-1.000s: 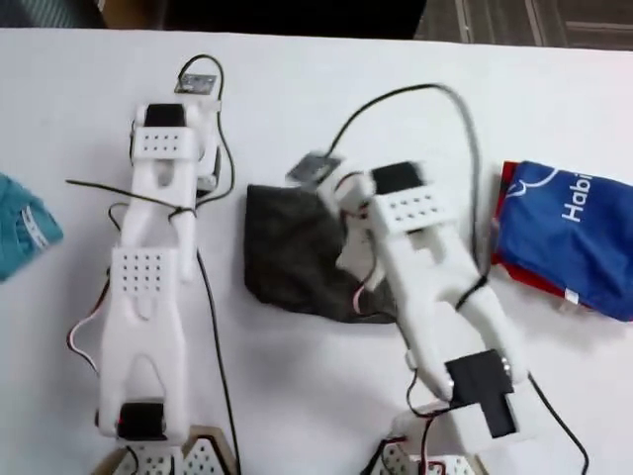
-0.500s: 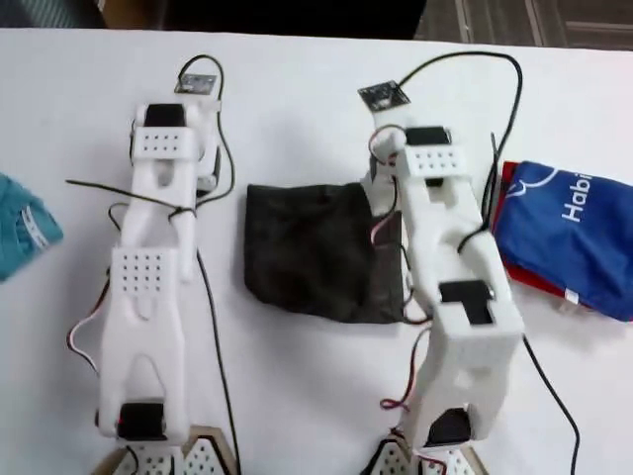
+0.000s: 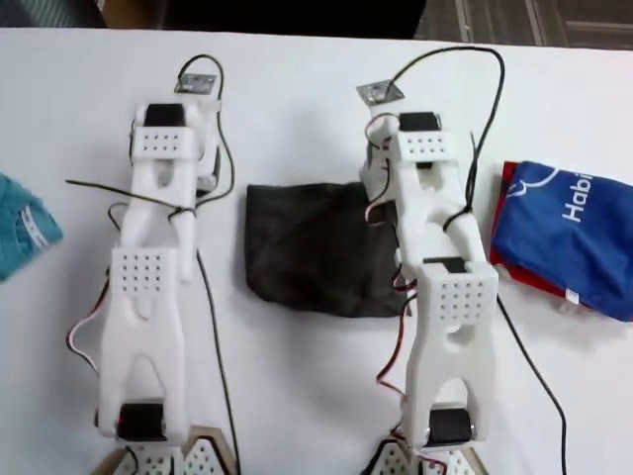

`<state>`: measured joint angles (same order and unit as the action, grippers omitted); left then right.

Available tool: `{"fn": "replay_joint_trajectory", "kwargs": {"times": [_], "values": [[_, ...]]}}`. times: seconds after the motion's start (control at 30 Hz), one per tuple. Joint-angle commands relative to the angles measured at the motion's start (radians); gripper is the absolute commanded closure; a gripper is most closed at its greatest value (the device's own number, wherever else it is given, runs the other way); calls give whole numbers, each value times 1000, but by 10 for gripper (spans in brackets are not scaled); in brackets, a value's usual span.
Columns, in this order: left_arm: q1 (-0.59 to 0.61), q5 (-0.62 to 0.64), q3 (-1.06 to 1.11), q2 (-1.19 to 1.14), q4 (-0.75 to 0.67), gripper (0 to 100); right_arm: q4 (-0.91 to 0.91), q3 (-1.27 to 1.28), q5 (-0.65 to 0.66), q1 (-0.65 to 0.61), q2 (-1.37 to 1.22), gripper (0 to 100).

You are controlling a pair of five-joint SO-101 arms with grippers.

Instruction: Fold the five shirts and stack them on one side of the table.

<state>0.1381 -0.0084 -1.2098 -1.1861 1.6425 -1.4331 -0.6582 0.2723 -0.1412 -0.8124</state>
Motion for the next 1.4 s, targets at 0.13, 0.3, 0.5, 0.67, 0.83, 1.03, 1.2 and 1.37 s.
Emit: {"fn": "replay_joint_trajectory", "kwargs": {"times": [0.13,0.3,0.5,0.67,0.83,1.03,1.2,1.37], "values": [[35,6,-2,0,-37,975,-96,-195,-8,10,12,978],[35,6,-1,0,-41,975,-182,-384,-5,8,5,978],[35,6,-1,0,-41,975,-182,-454,89,-13,1,978],[35,6,-1,0,-41,975,-116,-453,183,-24,-53,978],[35,6,-1,0,-41,975,-53,-453,221,-24,-107,978],[35,6,-1,0,-41,975,-13,-453,238,-16,-117,978],[35,6,-1,0,-41,975,-36,-457,236,-1,-104,941],[34,6,-10,6,-17,975,-203,-574,230,4,-12,777]]}}
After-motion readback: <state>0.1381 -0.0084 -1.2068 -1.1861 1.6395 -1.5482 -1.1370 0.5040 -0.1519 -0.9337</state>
